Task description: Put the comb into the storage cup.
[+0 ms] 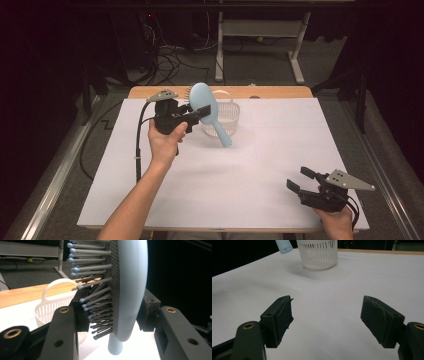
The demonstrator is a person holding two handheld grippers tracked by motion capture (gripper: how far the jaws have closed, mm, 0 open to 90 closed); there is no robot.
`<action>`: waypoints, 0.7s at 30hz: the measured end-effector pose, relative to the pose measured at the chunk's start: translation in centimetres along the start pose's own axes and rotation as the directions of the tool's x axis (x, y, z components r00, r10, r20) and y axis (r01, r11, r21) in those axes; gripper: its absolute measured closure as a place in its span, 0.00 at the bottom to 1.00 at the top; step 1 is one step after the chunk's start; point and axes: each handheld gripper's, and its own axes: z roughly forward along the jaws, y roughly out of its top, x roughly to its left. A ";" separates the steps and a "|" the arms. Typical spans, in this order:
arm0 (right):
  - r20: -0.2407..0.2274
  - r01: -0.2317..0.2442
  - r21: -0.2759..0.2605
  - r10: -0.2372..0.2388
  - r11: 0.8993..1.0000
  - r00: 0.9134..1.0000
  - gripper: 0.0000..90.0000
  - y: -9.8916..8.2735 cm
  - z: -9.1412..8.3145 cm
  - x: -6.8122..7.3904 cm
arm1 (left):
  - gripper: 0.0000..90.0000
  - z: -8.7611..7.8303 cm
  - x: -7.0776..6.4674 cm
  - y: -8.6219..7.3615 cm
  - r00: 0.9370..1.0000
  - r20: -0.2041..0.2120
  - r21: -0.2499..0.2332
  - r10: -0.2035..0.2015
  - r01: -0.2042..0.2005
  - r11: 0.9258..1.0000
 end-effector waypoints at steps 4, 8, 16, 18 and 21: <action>0.001 -0.001 0.007 0.001 1.000 1.000 0.29 0.0 0.1 0.0 | 0.60 0.2 0.2 0.6 1.000 -0.007 -0.004 0.002 -0.002 1.000; 0.002 -0.002 0.004 0.002 1.000 1.000 0.29 0.0 0.1 0.0 | 0.60 0.6 0.3 1.1 1.000 -0.022 0.000 0.006 -0.006 1.000; 0.003 0.000 0.006 0.000 1.000 1.000 0.29 0.0 0.0 -0.1 | 0.60 1.2 0.9 2.1 0.999 -0.039 0.002 -0.008 0.008 1.000; 0.001 -0.003 0.008 0.003 1.000 1.000 0.29 -0.1 0.0 -0.1 | 0.60 1.4 1.0 2.4 0.999 -0.044 -0.002 -0.008 0.008 1.000; 0.001 -0.002 0.009 0.002 1.000 1.000 0.30 -0.1 0.0 -0.1 | 0.60 1.5 1.0 2.6 0.999 -0.043 -0.004 -0.009 0.009 1.000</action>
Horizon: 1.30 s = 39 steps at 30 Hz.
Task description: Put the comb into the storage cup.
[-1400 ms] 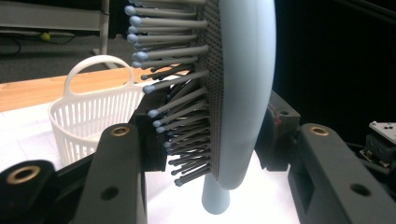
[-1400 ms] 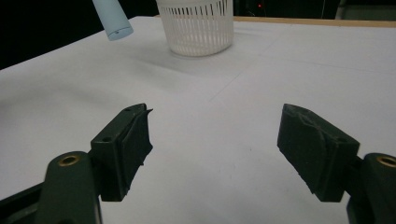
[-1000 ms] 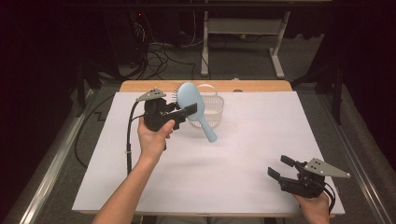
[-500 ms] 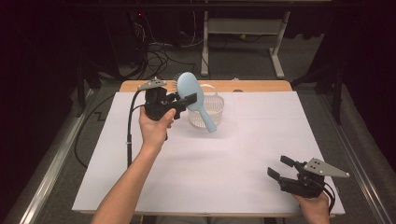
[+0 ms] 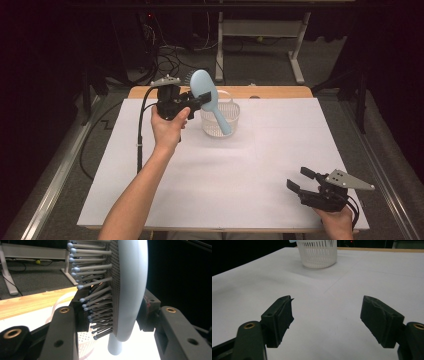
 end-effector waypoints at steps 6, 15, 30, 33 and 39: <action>-0.002 0.000 0.002 0.000 1.000 1.000 0.30 0.0 0.0 0.0 | 0.60 0.5 -0.1 0.8 1.000 -0.014 0.009 0.013 -0.012 1.000; -0.001 -0.002 0.002 0.002 1.000 1.000 0.30 0.0 0.0 0.0 | 0.60 1.4 0.1 2.3 0.999 -0.034 0.015 0.015 -0.015 1.000; -0.003 -0.005 0.000 0.005 1.000 1.000 0.30 0.0 0.0 0.0 | 0.60 3.5 0.6 3.5 0.996 -0.082 0.034 0.027 -0.024 0.999; -0.004 -0.005 0.001 0.005 1.000 1.000 0.30 0.0 0.0 0.0 | 0.59 3.7 0.6 3.6 0.996 -0.088 0.033 0.023 -0.020 0.999; -0.009 -0.008 0.003 0.008 1.000 1.000 0.30 0.0 0.0 -0.1 | 0.59 4.7 1.2 3.4 0.994 -0.109 0.041 0.010 -0.006 0.999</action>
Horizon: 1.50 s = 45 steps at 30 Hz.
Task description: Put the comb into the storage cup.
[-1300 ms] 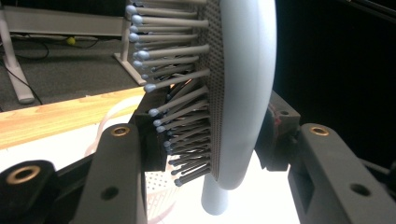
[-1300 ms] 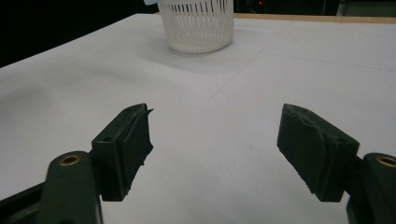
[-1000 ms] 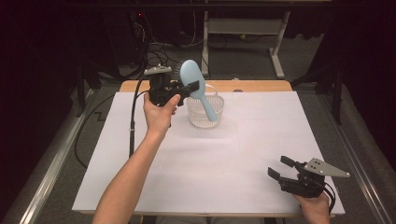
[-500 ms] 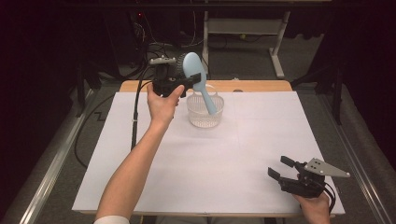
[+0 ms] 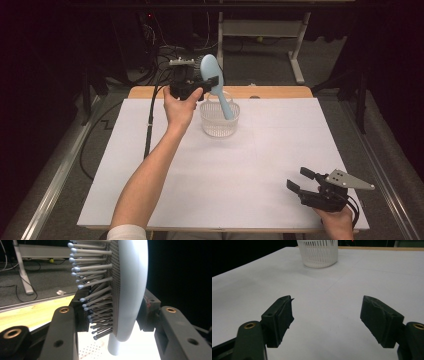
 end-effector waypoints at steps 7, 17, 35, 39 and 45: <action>-0.001 0.001 0.002 -0.001 1.000 1.000 0.30 0.0 0.0 0.0 | 0.59 0.8 0.5 -0.2 1.000 -0.025 0.006 -0.013 0.013 1.000; -0.005 0.000 0.004 0.000 1.000 1.000 0.30 0.0 0.0 0.0 | 0.59 1.8 0.7 -0.7 0.999 -0.052 0.026 0.000 0.002 1.000; -0.002 0.017 0.008 -0.017 1.000 1.000 0.30 0.0 0.0 0.2 | 0.59 3.5 0.4 -1.6 0.998 -0.067 0.052 0.008 -0.005 0.999; 0.001 0.017 0.007 -0.017 1.000 1.000 0.30 0.0 0.0 0.1 | 0.59 3.8 0.4 -1.8 0.998 -0.065 0.062 0.014 -0.010 0.998; 0.008 0.019 0.003 -0.019 1.000 1.000 0.30 0.0 -0.1 0.1 | 0.59 4.3 0.2 -2.1 0.998 -0.065 0.078 0.021 -0.016 0.997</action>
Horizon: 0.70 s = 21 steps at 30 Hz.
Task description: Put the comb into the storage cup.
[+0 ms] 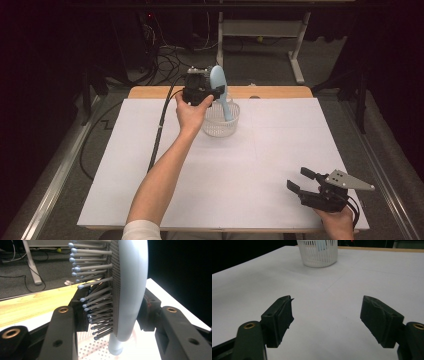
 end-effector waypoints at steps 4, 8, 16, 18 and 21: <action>-0.002 -0.001 0.000 0.001 1.000 1.000 0.30 0.0 0.0 0.0 | 0.59 0.3 -0.1 -0.2 1.000 0.001 0.002 -0.001 0.001 1.000; -0.002 -0.003 0.000 0.003 1.000 1.000 0.30 0.0 0.0 0.0 | 0.59 0.5 0.3 -0.7 1.000 -0.001 0.001 -0.017 0.017 1.000; -0.004 -0.004 0.003 0.004 1.000 1.000 0.30 0.0 0.1 0.0 | 0.59 0.9 0.8 -1.7 0.999 0.005 0.004 -0.036 0.036 0.999; -0.004 -0.004 0.003 0.004 1.000 1.000 0.30 0.0 0.1 0.0 | 0.59 1.0 0.9 -1.8 0.999 0.006 0.004 -0.038 0.038 0.999; -0.004 -0.004 0.003 0.004 1.000 1.000 0.30 0.0 0.1 0.0 | 0.58 1.1 0.8 -1.9 0.999 0.004 -0.003 -0.044 0.044 0.999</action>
